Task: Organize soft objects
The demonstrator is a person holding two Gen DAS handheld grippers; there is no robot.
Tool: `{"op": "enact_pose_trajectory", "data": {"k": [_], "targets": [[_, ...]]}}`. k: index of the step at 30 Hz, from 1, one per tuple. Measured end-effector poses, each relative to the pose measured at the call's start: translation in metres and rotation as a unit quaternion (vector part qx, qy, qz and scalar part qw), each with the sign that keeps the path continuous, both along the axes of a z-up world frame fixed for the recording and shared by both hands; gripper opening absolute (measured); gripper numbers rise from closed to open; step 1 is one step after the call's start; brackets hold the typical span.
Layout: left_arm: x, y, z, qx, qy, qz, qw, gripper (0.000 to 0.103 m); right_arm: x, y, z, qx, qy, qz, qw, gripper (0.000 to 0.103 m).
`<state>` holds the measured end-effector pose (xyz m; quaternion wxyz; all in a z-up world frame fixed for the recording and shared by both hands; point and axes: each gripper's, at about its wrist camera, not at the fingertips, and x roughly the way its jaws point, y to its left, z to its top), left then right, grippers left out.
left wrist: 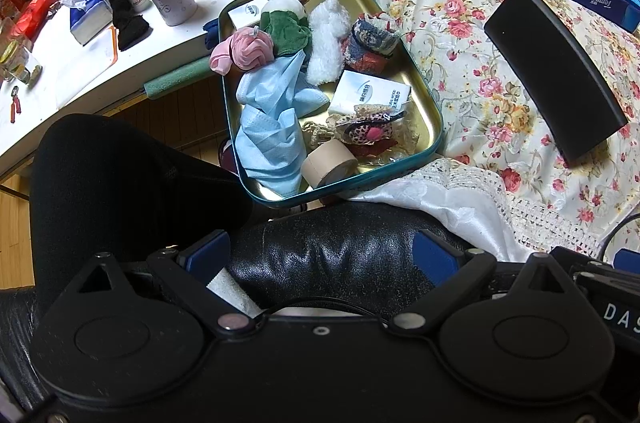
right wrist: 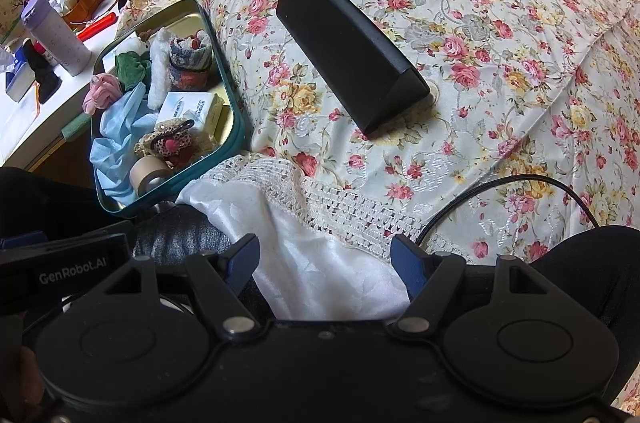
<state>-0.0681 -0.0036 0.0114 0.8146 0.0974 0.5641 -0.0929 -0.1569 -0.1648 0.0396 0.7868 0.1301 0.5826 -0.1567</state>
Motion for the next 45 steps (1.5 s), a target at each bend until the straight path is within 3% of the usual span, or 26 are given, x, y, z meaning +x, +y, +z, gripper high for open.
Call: {"op": "enact_pose_trajectory", "data": {"k": [45], "targets": [[-0.0011,-0.0032,-0.0002,0.003,0.002,-0.009,1.0,0.095,0.0,0.0005,0.0003,0.0,0.0,0.003,1.0,0.071]]}}
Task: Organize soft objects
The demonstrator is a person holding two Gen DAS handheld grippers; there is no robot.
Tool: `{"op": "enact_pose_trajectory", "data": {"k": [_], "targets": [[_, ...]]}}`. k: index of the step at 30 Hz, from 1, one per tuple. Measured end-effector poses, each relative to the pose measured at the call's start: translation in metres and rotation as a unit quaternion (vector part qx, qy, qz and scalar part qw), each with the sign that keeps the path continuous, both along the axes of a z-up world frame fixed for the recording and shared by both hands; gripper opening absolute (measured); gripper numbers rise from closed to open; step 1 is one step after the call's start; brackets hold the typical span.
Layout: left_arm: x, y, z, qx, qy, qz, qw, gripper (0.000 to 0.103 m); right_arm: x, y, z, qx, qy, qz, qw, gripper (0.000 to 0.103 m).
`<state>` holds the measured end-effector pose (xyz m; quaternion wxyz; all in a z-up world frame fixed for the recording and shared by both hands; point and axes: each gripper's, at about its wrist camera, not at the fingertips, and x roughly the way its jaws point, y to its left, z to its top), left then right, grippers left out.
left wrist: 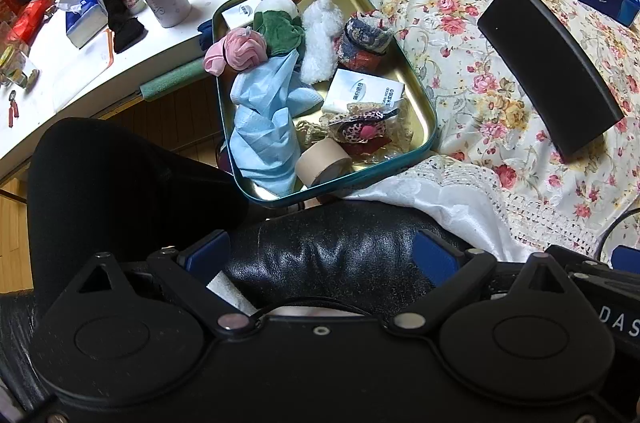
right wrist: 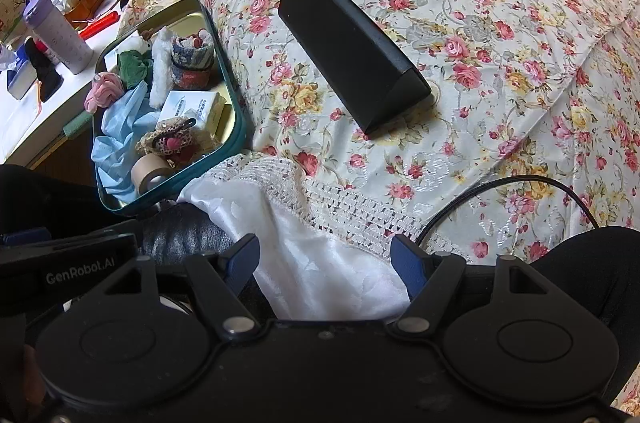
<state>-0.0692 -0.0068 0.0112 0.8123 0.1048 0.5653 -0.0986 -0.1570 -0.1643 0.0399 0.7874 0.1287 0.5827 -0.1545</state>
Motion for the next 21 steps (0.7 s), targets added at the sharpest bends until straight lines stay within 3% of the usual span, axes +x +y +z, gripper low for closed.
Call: {"op": "enact_pose_trajectory", "data": {"k": [21], "targets": [[-0.0005,0.0029,0.001,-0.004,-0.006,0.001,1.0,0.095,-0.0031,-0.0001,0.0002,-0.001,0.0,0.014,1.0,0.071]]}}
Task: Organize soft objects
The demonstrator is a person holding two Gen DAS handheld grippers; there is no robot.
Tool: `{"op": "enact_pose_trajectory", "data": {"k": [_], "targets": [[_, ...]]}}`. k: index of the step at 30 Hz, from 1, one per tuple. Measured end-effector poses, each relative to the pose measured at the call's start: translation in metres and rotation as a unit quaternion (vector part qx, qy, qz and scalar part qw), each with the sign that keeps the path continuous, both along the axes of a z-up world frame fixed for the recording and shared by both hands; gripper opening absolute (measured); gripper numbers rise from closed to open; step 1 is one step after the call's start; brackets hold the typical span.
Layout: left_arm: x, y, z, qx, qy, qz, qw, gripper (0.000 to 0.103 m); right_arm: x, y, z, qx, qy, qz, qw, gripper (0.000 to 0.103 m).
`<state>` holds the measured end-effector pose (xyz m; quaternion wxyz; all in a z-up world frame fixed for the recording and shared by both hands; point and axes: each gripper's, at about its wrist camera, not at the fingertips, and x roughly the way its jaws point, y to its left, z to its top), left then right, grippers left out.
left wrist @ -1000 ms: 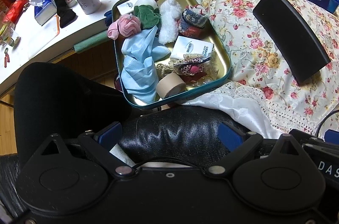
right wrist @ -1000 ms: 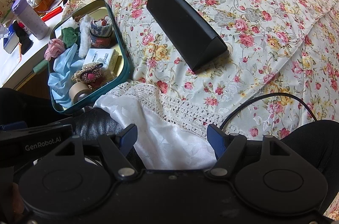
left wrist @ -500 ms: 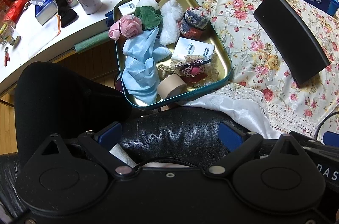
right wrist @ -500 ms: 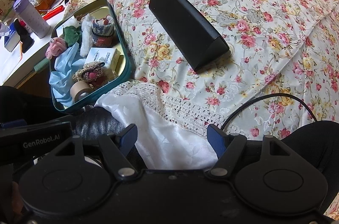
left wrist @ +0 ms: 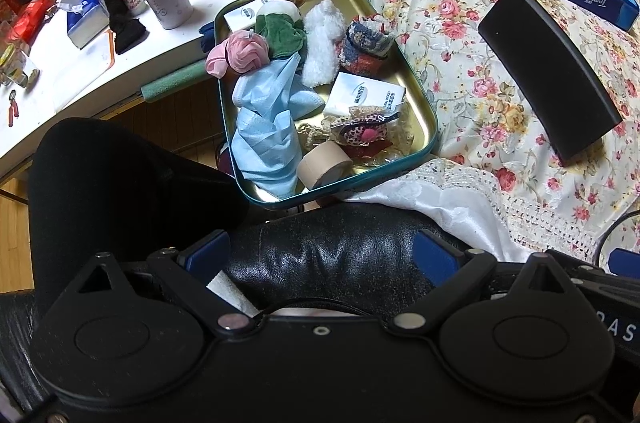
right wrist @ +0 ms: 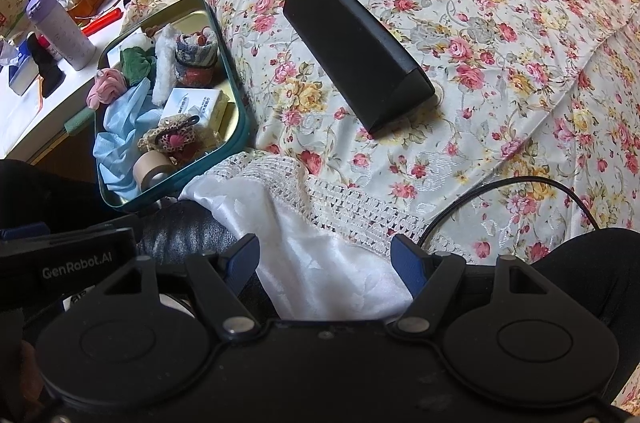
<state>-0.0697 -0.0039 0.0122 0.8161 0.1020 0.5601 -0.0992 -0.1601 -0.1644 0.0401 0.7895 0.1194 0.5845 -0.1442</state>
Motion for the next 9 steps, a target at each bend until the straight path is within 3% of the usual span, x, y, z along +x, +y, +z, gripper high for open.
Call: {"op": "enact_pose_trajectory", "data": {"k": [9], "targets": [[-0.0009,0.0004,0.0016,0.002,-0.007,0.0,1.0,0.096,0.0,0.0003,-0.0002,0.0,0.0,0.0,1.0,0.071]]}}
